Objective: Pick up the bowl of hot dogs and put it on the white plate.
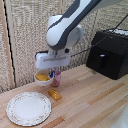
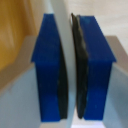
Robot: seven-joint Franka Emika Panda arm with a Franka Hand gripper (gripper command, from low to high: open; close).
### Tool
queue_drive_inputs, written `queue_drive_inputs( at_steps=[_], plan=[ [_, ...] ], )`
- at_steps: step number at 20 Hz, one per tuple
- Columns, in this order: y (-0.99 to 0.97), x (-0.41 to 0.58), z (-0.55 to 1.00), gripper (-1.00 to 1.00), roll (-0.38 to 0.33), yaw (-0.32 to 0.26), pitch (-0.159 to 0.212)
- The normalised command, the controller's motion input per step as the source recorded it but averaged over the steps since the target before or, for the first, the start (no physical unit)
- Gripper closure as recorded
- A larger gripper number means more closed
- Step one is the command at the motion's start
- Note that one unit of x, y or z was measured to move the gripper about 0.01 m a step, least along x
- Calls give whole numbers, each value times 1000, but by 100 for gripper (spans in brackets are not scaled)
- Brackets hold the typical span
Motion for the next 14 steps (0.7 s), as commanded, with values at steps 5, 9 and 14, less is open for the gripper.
queue_drive_inputs(
  at_steps=[5, 9, 14],
  plan=[
    [311, 459, -346, 100, -12, 74, 95],
    [337, 331, -354, 100, 0, 75, 77],
    [346, 106, -320, 100, 7, 89, 19]
  ],
)
